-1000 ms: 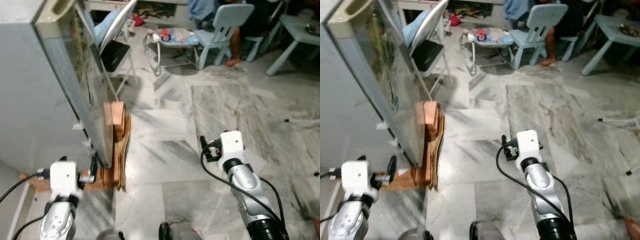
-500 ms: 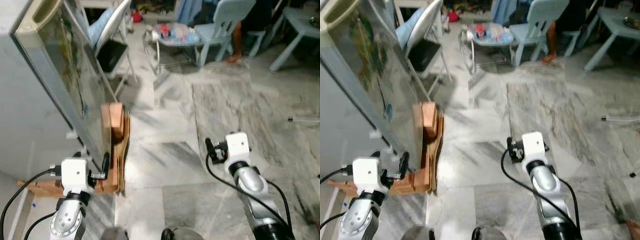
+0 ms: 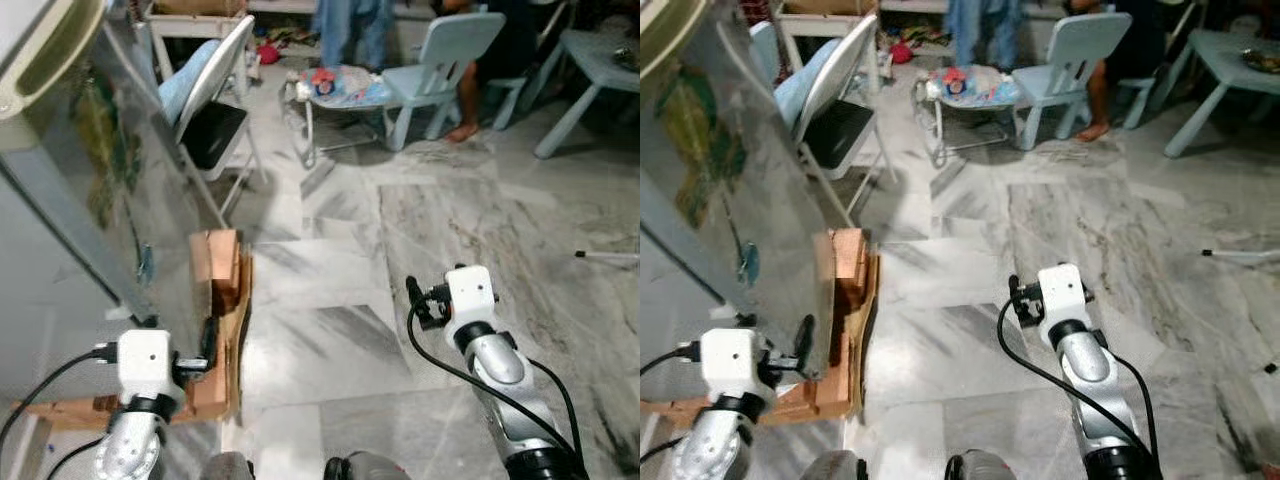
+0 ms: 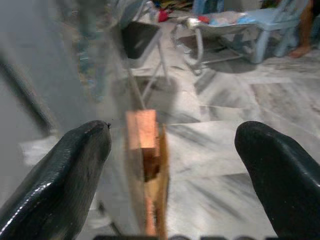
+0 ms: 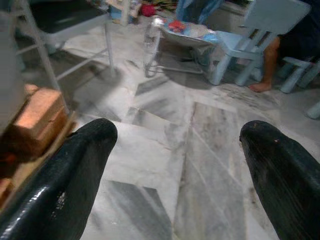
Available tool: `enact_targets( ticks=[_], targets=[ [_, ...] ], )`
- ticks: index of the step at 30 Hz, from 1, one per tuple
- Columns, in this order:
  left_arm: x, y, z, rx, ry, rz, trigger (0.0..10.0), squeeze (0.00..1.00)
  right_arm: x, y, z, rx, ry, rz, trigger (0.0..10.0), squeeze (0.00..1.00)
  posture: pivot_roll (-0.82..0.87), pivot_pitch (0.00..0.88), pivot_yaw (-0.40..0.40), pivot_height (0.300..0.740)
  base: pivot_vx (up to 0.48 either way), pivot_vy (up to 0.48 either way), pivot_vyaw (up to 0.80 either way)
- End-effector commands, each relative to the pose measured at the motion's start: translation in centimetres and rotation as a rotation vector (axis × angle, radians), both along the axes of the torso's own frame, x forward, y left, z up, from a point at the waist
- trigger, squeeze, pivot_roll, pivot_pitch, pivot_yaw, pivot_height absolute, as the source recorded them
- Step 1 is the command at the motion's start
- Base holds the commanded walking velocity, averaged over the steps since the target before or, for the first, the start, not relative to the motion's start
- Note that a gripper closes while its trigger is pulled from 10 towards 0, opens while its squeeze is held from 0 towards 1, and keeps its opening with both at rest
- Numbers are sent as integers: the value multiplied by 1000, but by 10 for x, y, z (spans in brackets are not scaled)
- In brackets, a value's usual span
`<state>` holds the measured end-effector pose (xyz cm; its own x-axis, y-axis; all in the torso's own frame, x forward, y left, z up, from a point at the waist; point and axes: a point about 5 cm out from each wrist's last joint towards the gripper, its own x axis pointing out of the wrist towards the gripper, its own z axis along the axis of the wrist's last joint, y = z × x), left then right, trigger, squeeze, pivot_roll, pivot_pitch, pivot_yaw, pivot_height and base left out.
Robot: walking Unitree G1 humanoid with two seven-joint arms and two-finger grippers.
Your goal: Restocking fridge
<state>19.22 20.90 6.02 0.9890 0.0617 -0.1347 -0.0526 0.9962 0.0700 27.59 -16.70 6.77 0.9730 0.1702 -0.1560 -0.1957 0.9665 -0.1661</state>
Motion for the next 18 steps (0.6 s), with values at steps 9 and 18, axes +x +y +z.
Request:
enact_targets(
  ticks=[9, 18],
  targets=[
    [15, 6, 5, 36, -26, 26, 10000, 0, 0, -6, -2, 0, 24, -15, 10000, 0, 73, 130, -94, 740, 0, 0, 0],
    [34, 27, 14, 80, -65, 129, 10000, 0, -1, -6, -1, -6, 27, -13, 10000, 0, 55, 137, -93, 740, 0, 0, 0]
  ],
)
